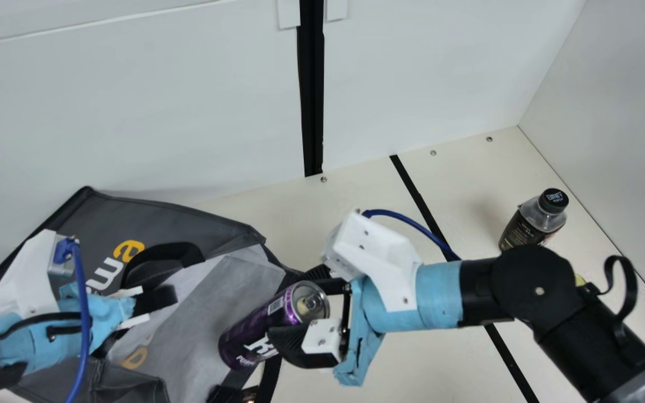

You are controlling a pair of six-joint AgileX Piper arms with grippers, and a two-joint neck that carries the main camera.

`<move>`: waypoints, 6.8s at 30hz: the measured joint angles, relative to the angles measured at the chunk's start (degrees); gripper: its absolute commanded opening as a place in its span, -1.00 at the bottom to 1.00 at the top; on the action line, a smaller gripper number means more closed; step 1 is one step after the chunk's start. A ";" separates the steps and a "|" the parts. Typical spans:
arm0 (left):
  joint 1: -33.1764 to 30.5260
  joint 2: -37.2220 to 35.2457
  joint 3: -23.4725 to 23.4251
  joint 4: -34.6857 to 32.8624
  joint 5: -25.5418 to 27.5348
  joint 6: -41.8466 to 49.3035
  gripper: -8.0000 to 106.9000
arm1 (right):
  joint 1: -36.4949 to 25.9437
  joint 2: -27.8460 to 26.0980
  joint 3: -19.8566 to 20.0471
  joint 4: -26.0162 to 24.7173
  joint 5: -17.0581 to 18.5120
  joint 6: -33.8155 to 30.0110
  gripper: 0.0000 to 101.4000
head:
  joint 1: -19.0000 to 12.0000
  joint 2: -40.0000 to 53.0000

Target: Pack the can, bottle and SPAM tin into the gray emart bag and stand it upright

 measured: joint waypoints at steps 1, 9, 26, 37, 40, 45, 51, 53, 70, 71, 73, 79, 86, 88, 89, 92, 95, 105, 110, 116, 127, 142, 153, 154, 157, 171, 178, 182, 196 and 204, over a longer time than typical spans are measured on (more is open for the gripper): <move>0.00 0.00 0.00 0.00 0.00 0.00 -1.00 | 0.80 0.37 0.00 0.06 -0.86 0.37 -1.00 | 0.00 0.09; 0.00 0.00 0.00 0.00 0.00 0.00 -1.00 | 6.65 4.02 -0.65 0.91 -7.84 1.55 -1.00 | 0.00 0.00; 0.00 0.00 0.00 0.00 0.00 0.00 -1.00 | 14.36 15.32 -4.13 5.84 -19.86 -2.37 -1.00 | 0.00 0.00; 0.00 0.00 0.00 0.00 0.00 0.00 -1.00 | 16.33 24.30 -8.64 9.20 -22.24 -6.34 -1.00 | 0.00 0.00; 0.00 0.00 0.00 0.00 0.00 0.00 -1.00 | 16.71 26.33 -9.77 9.73 -22.60 -7.01 -1.00 | 0.00 0.00; 0.00 0.00 0.00 0.00 0.00 0.00 -1.00 | 17.33 29.03 -11.16 10.04 -22.78 -7.57 -1.00 | 0.00 0.00; 0.00 0.00 0.00 0.00 0.00 0.00 -1.00 | 17.74 31.10 -12.46 10.04 -22.73 -8.00 -0.67 | 0.00 0.00; 0.00 0.00 0.00 0.00 0.00 0.00 -1.00 | 17.81 31.45 -12.72 10.04 -22.62 -8.00 -0.54 | 0.00 0.00; 0.00 0.00 0.00 0.00 0.00 0.00 -1.00 | 17.60 29.95 -11.69 7.52 -21.92 -6.54 0.58 | 0.00 0.00; 0.00 0.00 0.00 0.00 0.00 0.00 -1.00 | 17.55 29.65 -11.44 7.51 -21.92 -6.47 0.65 | 0.00 0.00; 0.00 0.00 0.00 0.00 0.00 0.00 -1.00 | 17.49 29.15 -11.15 7.34 -21.87 -6.48 0.78 | 0.00 0.00; 0.00 0.00 0.00 0.00 0.00 0.00 -1.00 | 17.11 27.11 -9.58 7.18 -21.90 -6.01 0.87 | 0.00 0.09; 0.00 0.00 0.00 0.00 0.00 0.00 -1.00 | 16.19 23.56 -7.15 6.55 -21.93 -5.26 0.87 | 0.00 0.00; 0.00 0.00 0.00 0.00 0.00 0.00 -1.00 | 15.79 22.46 -6.30 6.36 -21.83 -4.85 0.87 | 0.00 0.00; 0.00 0.00 0.00 0.00 0.00 0.00 -1.00 | 15.58 21.79 -5.84 6.03 -21.70 -4.54 0.87 | 0.00 0.00; 0.00 0.00 0.00 0.00 0.00 0.00 -1.00 | 14.93 19.74 -4.62 5.57 -21.17 -4.03 0.87 | 0.00 0.09; 0.00 0.00 0.00 0.00 0.00 0.00 -1.00 | 14.02 17.68 -3.39 5.22 -20.52 -3.85 0.87 | 0.00 0.00; 0.00 0.00 0.00 0.00 0.00 0.00 -1.00 | 9.78 10.20 0.56 4.07 -17.73 -3.49 0.87 | 0.00 0.00; 0.00 0.00 0.00 0.00 0.00 0.00 -1.00 | 6.68 6.79 1.39 3.51 -15.21 -3.77 0.87 | 0.00 0.00; 0.00 0.00 0.00 0.00 0.00 0.00 -1.00 | 2.06 3.69 1.53 3.13 -11.35 -5.32 0.87 | 0.00 0.00; 0.00 0.00 0.00 0.00 0.00 0.00 -1.00 | -8.67 2.00 -0.92 2.19 -2.88 -7.20 0.87 | 0.00 0.00; 0.00 0.00 0.00 0.00 0.00 0.00 -1.00 | -20.39 2.34 -6.26 -0.67 2.48 -6.75 0.87 | 0.00 0.00; 0.00 0.00 0.00 0.00 0.00 0.00 -1.00 | -21.17 0.20 -8.61 -9.36 -2.67 1.42 0.87 | 0.00 0.00; 0.00 0.00 0.00 0.00 0.00 0.00 -1.00 | -20.99 -0.08 -8.74 -10.48 -3.41 2.67 0.87 | 0.00 0.00; 0.00 0.00 0.00 0.00 0.00 0.00 -1.00 | -20.43 -0.84 -9.16 -14.78 -5.51 6.98 0.87 | 0.00 0.00; 0.00 0.00 0.00 0.00 0.00 0.00 -1.00 | -18.14 -3.91 -11.98 -37.54 -8.81 29.42 0.87 | 0.00 0.00; 0.00 0.00 0.00 0.00 0.00 0.00 -1.00 | -17.38 -5.30 -13.38 -47.76 -6.59 39.46 0.87 | 0.00 0.09; 0.00 0.00 0.00 0.00 0.00 0.00 -1.00 | -16.86 -6.04 -14.18 -53.07 -5.08 44.64 0.87 | 0.00 0.00; 0.00 0.00 0.00 0.00 0.00 0.00 -1.00 | -14.21 -7.69 -17.20 -68.29 1.30 58.92 0.87 | 0.00 0.09; 0.00 0.00 0.00 0.00 0.00 0.00 -1.00 | -11.89 -9.11 -18.00 -75.30 6.08 64.61 0.87 | 0.00 0.00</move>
